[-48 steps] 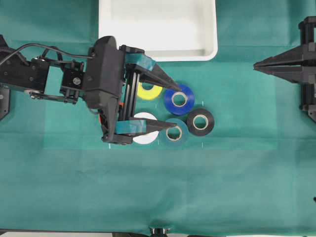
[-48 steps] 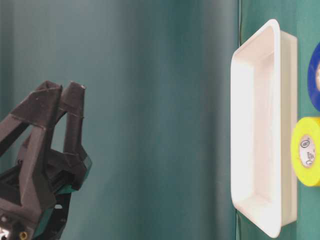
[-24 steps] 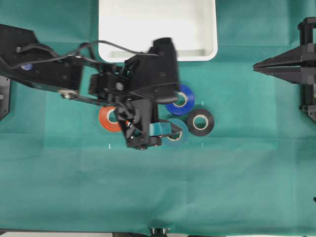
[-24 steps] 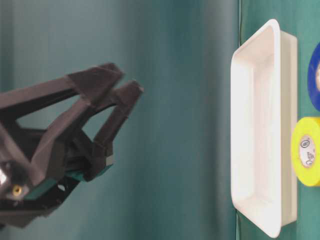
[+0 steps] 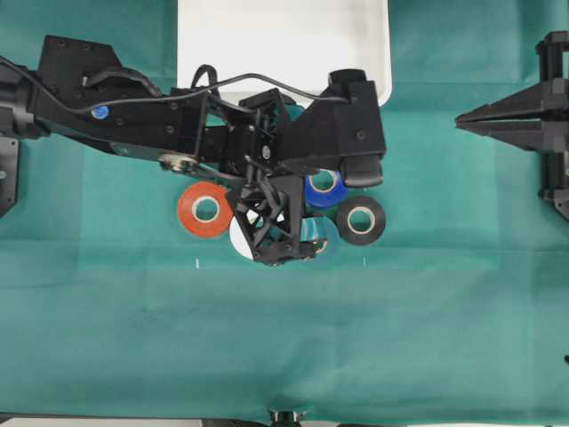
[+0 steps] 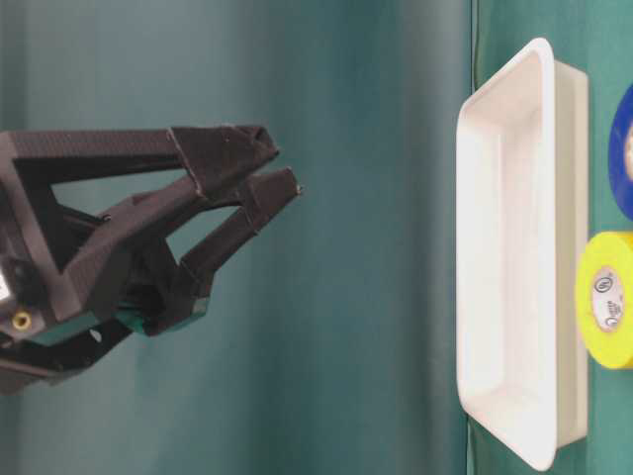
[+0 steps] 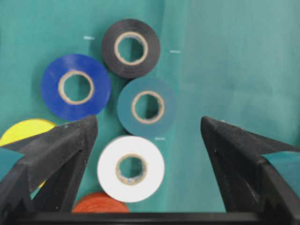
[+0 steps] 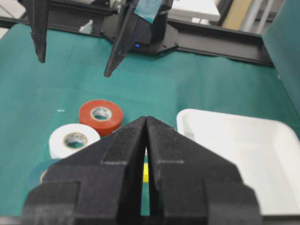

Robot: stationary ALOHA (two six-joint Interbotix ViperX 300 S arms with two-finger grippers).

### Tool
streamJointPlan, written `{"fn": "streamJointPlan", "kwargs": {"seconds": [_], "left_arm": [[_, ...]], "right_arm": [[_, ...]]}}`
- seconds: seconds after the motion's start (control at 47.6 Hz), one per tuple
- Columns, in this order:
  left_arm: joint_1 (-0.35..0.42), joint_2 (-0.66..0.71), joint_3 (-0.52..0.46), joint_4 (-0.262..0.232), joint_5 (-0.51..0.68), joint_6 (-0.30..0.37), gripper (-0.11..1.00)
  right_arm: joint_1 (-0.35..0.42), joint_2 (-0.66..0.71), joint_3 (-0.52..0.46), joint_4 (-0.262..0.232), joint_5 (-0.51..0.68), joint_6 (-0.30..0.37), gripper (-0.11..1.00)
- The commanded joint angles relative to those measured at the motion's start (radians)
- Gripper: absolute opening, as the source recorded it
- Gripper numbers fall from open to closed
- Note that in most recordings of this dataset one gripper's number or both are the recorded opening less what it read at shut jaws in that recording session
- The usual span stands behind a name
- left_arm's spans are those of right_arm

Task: Pick up the tape from a random location and place it into the white case.
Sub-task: 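Move the open left gripper over the tape cluster toward the teal roll, then lower the left gripper down onto the teal tape roll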

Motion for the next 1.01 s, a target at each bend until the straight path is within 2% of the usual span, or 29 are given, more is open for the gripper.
{"fn": "streamJointPlan", "kwargs": {"seconds": [0.0,0.483,0.588,0.714,0.797,0.986], "left_arm": [[0.002,-0.011,-0.038,0.002,0.009,0.002,0.98],[0.011,-0.009,-0.040,0.003,0.009,-0.006,0.98],[0.017,-0.009,-0.040,0.003,0.012,-0.048,0.98],[0.029,-0.009,-0.044,0.003,0.041,-0.170,0.98],[0.037,-0.005,-0.052,0.003,0.074,-0.229,0.98],[0.037,0.011,-0.086,0.003,0.120,-0.245,0.98]], "right_arm": [[-0.002,0.005,-0.026,-0.002,-0.003,0.002,0.02],[-0.002,0.006,-0.031,-0.002,-0.002,0.000,0.02],[-0.002,0.006,-0.034,-0.002,0.005,0.000,0.02],[-0.002,0.006,-0.034,-0.002,0.008,0.000,0.02],[-0.002,0.006,-0.035,-0.002,0.008,0.000,0.02],[-0.002,0.006,-0.034,-0.002,0.008,-0.003,0.02]]}}
